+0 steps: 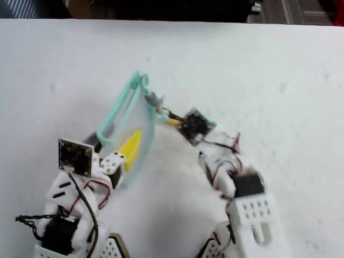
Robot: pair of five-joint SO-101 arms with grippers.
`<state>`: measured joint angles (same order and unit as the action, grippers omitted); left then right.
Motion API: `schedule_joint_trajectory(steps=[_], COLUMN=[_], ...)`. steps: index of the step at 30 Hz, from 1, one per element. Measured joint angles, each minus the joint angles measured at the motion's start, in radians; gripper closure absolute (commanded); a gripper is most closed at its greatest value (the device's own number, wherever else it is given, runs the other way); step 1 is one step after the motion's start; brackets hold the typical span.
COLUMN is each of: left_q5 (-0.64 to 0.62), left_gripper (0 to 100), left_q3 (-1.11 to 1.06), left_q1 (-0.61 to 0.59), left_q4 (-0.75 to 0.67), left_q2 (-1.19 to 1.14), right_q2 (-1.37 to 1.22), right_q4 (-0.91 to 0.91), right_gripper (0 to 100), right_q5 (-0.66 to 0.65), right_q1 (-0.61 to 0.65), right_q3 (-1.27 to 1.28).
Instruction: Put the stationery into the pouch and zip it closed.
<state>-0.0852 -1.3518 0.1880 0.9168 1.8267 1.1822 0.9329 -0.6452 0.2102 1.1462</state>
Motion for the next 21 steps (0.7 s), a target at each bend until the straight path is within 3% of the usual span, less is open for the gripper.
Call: schedule_joint_trajectory(steps=[9,21], left_q5=[0.000,0.000], left_gripper=[76,76], left_q3=[0.000,0.000], left_q1=[0.000,0.000], left_q4=[0.000,0.000], left_q2=[0.000,0.000], right_q2=[0.394,0.443], right_q4=[0.084,0.044], right_gripper=[98.3,98.3], right_q5=[0.098,0.278], right_q1=[-0.009,-0.011], right_q3=[0.000,-0.080])
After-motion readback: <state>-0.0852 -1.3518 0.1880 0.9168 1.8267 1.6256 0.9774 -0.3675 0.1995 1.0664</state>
